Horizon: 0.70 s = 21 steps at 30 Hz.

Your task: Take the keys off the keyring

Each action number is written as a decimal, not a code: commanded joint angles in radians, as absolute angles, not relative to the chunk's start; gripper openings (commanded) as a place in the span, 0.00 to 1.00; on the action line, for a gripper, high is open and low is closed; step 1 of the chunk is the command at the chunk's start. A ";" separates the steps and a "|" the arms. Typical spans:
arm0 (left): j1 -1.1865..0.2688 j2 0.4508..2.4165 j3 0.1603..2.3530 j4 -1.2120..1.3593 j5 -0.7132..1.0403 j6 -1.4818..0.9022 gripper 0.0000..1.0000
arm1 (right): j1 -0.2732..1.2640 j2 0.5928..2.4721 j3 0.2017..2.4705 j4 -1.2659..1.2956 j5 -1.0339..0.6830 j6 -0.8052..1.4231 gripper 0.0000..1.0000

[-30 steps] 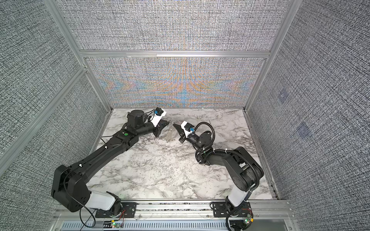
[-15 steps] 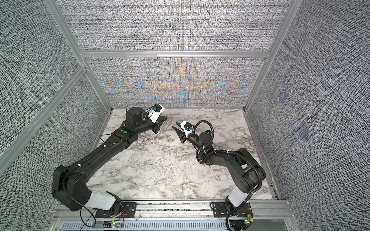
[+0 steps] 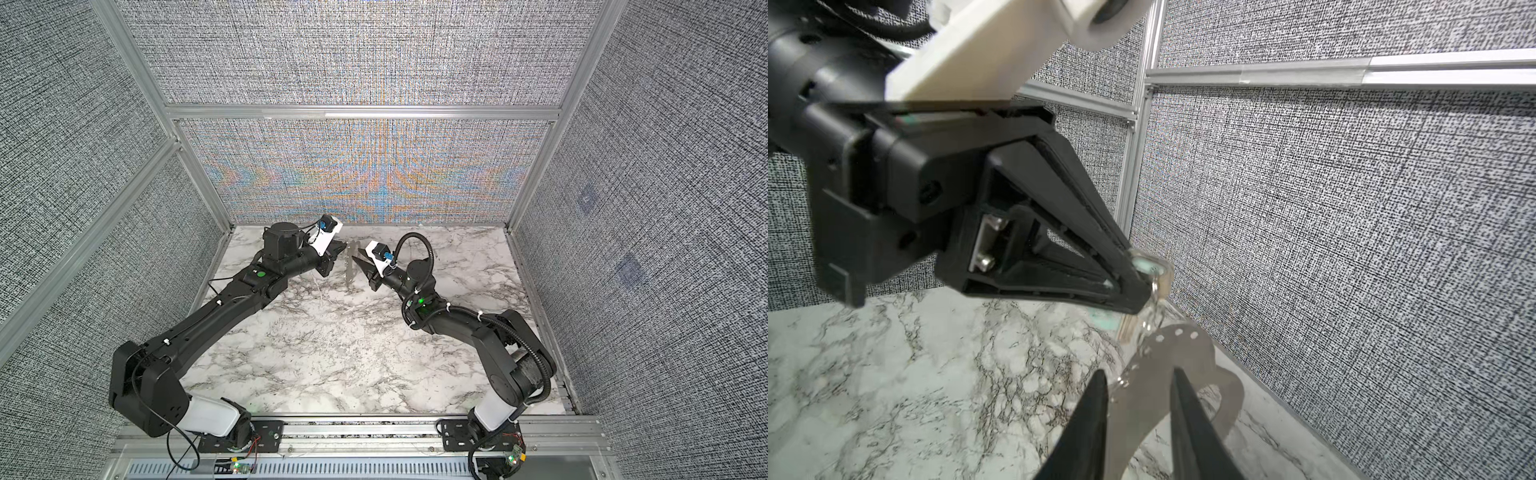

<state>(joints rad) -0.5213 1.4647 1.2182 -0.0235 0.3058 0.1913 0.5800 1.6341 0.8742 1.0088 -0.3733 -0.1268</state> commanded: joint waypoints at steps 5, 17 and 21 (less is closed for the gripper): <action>-0.533 1.475 1.230 0.017 0.306 0.178 0.00 | 0.590 1.635 0.917 0.882 -0.331 -0.127 0.26; -0.540 1.475 1.236 0.008 0.307 0.186 0.00 | 0.590 1.646 0.977 0.829 -0.289 -0.117 0.20; -0.541 1.474 1.236 0.006 0.309 0.186 0.00 | 0.592 1.645 0.976 0.836 -0.310 -0.116 0.20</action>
<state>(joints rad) -0.5415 1.4757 1.2266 -0.0242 0.3058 0.1837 0.5896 1.6451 0.9710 0.8337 -0.2955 -0.1261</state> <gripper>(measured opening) 0.080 0.194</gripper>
